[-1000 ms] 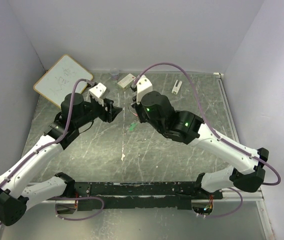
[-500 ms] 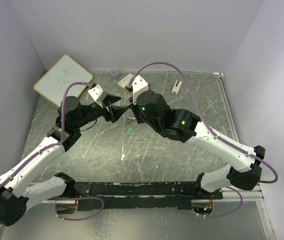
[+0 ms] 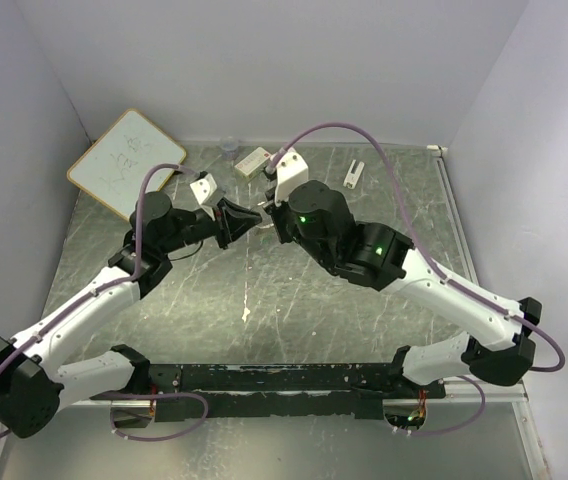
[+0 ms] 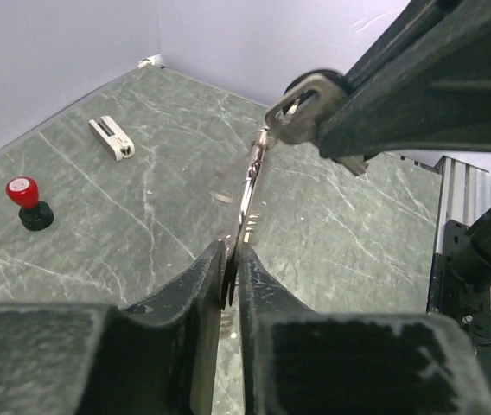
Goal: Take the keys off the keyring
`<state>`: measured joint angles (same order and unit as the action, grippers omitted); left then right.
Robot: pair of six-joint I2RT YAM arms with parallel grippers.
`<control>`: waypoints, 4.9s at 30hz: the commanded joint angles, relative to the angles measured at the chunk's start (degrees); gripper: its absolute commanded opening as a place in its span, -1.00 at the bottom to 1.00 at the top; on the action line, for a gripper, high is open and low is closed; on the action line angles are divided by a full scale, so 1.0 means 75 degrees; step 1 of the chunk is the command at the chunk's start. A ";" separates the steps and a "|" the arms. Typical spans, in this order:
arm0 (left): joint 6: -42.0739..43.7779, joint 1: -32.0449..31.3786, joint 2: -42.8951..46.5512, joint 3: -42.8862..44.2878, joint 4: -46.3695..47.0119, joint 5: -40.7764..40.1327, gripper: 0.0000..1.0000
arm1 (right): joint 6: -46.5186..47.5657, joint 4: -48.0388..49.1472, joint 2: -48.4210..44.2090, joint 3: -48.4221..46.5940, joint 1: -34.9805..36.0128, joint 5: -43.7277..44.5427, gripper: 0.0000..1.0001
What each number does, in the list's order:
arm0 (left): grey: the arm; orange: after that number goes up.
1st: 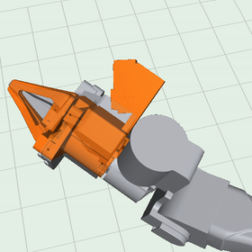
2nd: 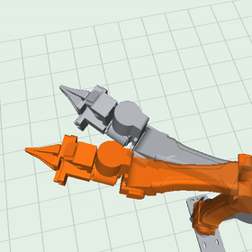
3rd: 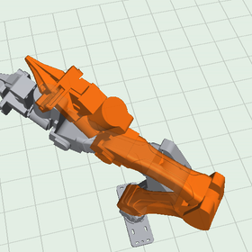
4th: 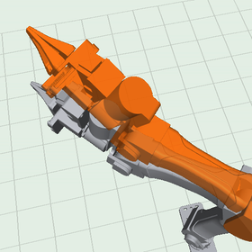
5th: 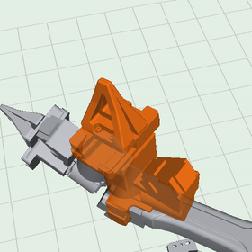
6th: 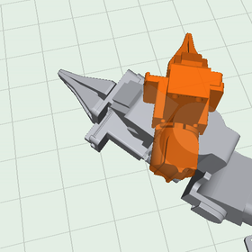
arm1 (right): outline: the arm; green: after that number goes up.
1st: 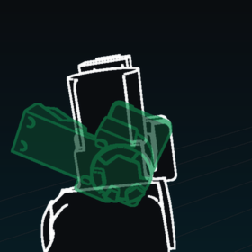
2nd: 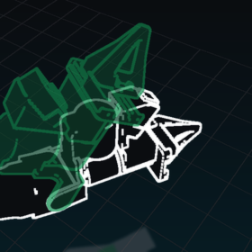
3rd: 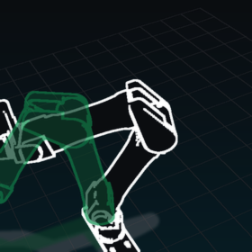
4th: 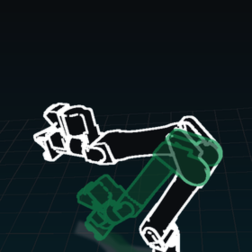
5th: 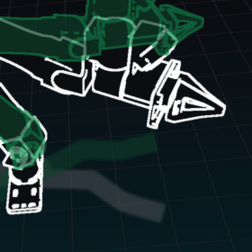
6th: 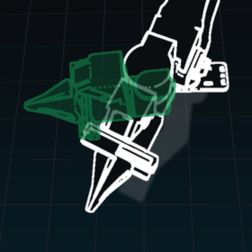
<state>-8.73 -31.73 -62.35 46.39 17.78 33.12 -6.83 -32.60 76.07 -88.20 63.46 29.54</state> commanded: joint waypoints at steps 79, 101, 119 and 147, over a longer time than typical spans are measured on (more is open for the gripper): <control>0.0484 -0.0030 0.1329 0.2861 -0.2998 -0.0077 -0.86 | 0.0579 0.6222 -0.2791 0.5163 0.0054 -0.0342 0.39; -0.0061 -0.0035 0.1520 0.2633 -0.2370 0.0551 -0.86 | 0.0910 0.7054 -0.2304 0.5175 0.0053 -0.0423 0.35; 0.0083 -0.0036 0.1665 0.2515 -0.2552 -0.0060 -0.86 | 0.0958 0.6827 -0.2534 0.5111 0.0050 -0.0453 -0.76; 0.0167 -0.0029 0.1329 0.1327 -0.2643 -0.3118 -0.15 | -0.0905 -0.1797 -0.0247 -0.0919 0.0127 0.0453 -1.00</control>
<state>-7.35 -32.29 -51.55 56.86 -4.25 11.53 -11.46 -35.35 71.85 -90.91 63.99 30.28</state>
